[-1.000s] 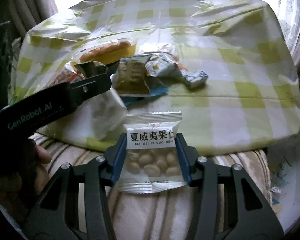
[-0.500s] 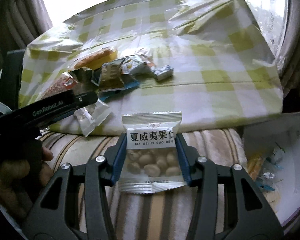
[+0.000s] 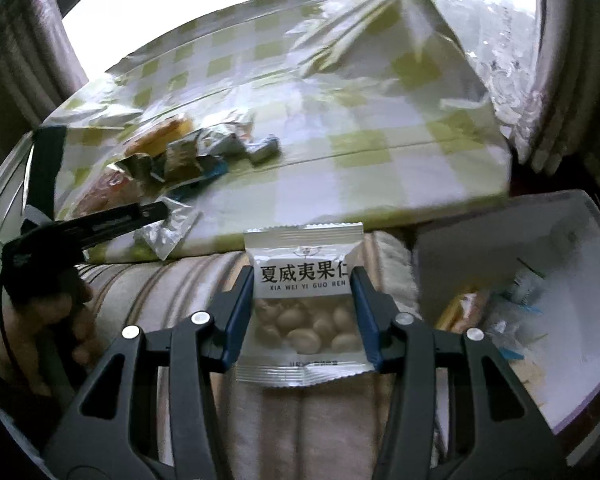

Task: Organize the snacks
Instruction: 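Carry the white nut packet into the white box and open the right tool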

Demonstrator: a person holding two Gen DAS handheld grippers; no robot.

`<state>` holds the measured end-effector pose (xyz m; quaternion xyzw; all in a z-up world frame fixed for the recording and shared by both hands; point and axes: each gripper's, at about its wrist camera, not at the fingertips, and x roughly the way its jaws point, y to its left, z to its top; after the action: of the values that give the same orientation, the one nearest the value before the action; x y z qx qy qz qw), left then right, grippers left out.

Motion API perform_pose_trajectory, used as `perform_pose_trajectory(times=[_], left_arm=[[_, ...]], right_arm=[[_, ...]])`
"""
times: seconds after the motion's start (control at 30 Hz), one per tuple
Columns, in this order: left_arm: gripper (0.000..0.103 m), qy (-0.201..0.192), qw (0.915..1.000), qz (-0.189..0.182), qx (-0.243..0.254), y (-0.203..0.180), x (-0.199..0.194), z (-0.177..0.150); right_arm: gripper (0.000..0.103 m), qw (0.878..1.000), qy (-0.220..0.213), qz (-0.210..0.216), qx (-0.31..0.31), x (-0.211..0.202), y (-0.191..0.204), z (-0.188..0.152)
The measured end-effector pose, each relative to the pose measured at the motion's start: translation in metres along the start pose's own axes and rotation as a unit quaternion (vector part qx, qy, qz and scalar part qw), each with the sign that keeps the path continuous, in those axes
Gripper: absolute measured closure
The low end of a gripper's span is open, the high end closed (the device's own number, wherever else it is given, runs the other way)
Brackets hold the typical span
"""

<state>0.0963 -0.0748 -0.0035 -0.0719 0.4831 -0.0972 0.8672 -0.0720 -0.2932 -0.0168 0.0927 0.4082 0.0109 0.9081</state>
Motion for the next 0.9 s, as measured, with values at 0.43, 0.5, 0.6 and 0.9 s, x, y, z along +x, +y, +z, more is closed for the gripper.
perform_pose_trajectory(times=[0.43,0.5,0.6,0.9], left_arm=[[0.09,0.041,0.99,-0.133,0.023,-0.028,-0.004,-0.018],[0.093,0.043,0.9871,-0.151,0.029,-0.036,-0.005,-0.021],[0.095,0.038,0.9836,-0.173,0.035,-0.046,-0.01,-0.022],[0.096,0.022,0.9766,-0.207,0.054,-0.067,-0.025,-0.022]], right_arm=[[0.051,0.999,-0.006,-0.024,0.041,-0.012,-0.048,-0.006],[0.051,0.998,-0.007,-0.028,0.047,-0.013,-0.055,-0.007],[0.051,0.998,-0.006,-0.036,0.057,-0.014,-0.067,-0.008],[0.051,0.997,-0.01,-0.045,0.068,-0.018,-0.082,-0.009]])
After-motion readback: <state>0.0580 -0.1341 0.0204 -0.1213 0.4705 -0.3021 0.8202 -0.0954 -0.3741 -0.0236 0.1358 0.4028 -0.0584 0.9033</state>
